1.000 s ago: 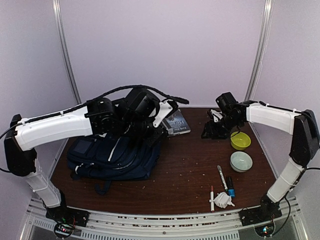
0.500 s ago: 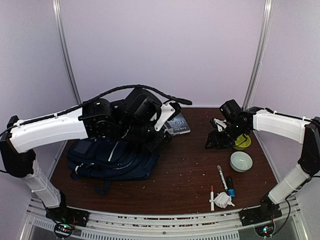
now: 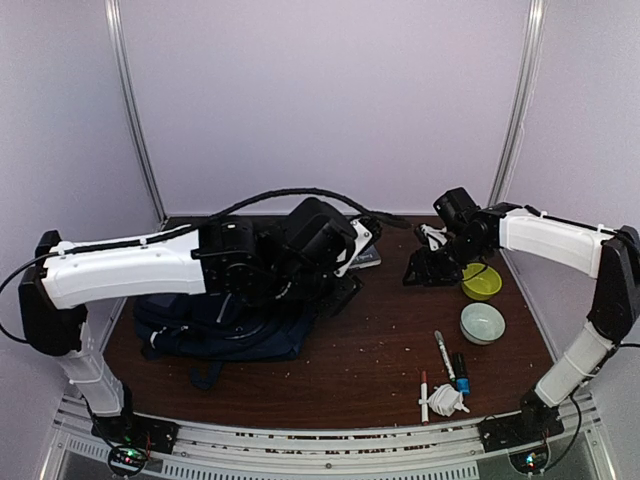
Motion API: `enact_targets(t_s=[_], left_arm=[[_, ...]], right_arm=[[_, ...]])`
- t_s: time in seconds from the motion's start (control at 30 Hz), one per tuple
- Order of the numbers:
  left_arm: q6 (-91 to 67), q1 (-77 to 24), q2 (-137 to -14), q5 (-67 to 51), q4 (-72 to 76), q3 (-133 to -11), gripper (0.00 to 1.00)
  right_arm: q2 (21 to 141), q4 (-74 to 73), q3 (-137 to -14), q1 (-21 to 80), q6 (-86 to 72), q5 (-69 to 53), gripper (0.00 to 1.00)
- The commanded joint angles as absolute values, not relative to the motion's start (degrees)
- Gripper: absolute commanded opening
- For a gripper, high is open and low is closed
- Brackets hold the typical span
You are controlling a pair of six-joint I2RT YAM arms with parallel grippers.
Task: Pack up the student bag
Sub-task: Move the book to the center of the board.
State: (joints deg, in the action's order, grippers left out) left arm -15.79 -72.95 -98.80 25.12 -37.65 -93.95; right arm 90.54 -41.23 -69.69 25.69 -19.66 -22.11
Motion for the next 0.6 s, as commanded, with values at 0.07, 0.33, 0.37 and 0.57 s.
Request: enact_targets(t_s=[0.07,0.33,0.37,0.57], left_arm=[[-16.17,-72.29,-109.23,28.35,-22.82,-99.43,0.56],[-28.49,-61.98,-119.06,20.61,-9.87,-101.96,0.59],[-29.03,-60.60,-119.96,20.21,-9.09,-101.95,0.58],[-22.21,-57.78,-130.41,22.56,-11.36,-113.69,0.60]], right_arm=[[95.38,-39.03,-74.78,25.83,-18.69,-23.66,0.58],[96.54,-34.29,-76.08,21.19,-21.65,-24.85,0.58],[96.85,-33.56,-76.73,20.41,-21.92,-24.06,0.58],[103.21,-34.40,-85.81,18.91,-21.29,-20.11,0.57]])
